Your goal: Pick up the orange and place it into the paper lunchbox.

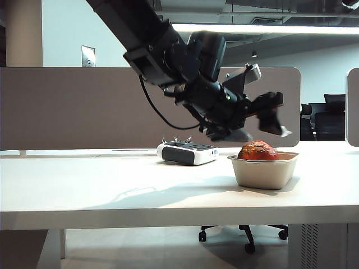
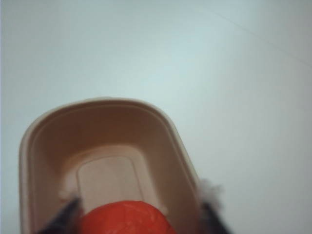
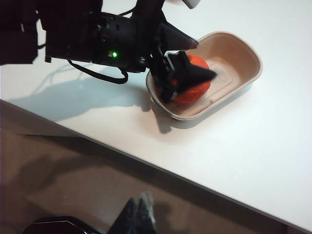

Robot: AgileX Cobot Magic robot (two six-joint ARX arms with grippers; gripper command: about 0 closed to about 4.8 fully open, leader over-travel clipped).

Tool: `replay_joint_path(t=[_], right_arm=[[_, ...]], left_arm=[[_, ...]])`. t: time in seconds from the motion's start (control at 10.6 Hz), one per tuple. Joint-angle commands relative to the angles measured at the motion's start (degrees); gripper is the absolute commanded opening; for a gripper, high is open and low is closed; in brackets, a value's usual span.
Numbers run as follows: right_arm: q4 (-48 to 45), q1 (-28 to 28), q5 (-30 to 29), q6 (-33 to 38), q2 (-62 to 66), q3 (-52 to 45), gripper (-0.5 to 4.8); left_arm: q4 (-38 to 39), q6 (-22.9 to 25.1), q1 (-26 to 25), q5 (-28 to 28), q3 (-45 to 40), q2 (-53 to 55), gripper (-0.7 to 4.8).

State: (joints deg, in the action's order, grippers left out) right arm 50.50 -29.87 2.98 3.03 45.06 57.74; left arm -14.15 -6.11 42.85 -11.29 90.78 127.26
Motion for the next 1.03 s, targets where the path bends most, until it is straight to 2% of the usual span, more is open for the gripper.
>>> replay_joint_path(t=[0.09,0.19,0.38,0.47,0.75,0.94,1.03], right_arm=[[-0.6,0.0,0.9,0.0,0.1,0.3,-0.05],[-0.6,0.0,1.2,0.0,0.1,0.3,-0.05],[-0.6,0.0,1.2,0.0,0.1,0.3,-0.05],[-0.7,0.0,1.2,0.0,0.0,0.3,-0.05],[-1.3,0.0,1.2,0.0,0.0,0.3,-0.05],[-1.5,0.0,1.2,-0.1,-0.1,0.3,-0.05],[-1.5,0.0,1.2,-0.1,-0.3,0.2,-0.05]], left_arm=[[22.4,9.6,-0.1,1.9,0.4,-11.6,-0.06],[30.5,12.2,-0.1,1.3,0.4,-14.1,-0.06],[33.9,13.7,-0.1,0.9,0.4,-15.0,-0.06],[39.2,14.7,-0.1,0.1,0.3,-16.8,-0.06],[46.4,16.0,-0.1,-0.3,0.3,-21.4,-0.06],[51.2,16.6,-0.1,-0.3,0.3,-26.7,-0.06],[54.9,17.6,-0.1,0.6,-4.4,-35.7,-0.06]])
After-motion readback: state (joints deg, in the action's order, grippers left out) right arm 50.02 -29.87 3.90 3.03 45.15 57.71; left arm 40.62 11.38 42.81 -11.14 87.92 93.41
